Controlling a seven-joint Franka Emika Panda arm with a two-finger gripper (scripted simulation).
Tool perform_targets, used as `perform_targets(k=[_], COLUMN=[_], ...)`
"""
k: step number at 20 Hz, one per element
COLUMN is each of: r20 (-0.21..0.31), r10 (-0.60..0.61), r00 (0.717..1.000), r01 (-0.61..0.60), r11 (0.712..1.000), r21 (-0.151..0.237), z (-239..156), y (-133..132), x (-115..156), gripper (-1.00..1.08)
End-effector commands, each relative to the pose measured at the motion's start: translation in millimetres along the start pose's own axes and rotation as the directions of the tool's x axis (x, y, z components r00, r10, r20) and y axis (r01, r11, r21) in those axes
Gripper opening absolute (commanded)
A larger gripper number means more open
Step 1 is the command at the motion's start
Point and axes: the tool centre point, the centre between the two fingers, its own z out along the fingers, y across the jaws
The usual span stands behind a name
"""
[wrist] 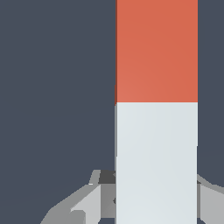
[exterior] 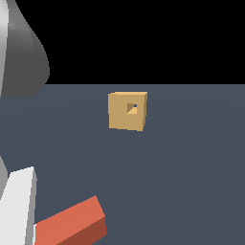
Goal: Insert the peg into the horizontal hole in a box.
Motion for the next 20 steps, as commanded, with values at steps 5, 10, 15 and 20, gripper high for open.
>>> perform_targets(k=[5,10,15,20], r20=[0.0,0.002,0.003,0.002], r10=[-0.079,-0.212,-0.41,-0.568], r00=[0.997,0.977,0.912,0.823], r01=[0.079,0.212,0.41,0.568], r11=[0.997,0.977,0.912,0.823], r21=[-0.002,-0.003,-0.004,-0.003], z=[-9,-23,-44,-61], y=[-8,-29,-76,-130], x=[35,93,175,237], gripper=[-1.0,-1.0,-1.0,-1.0])
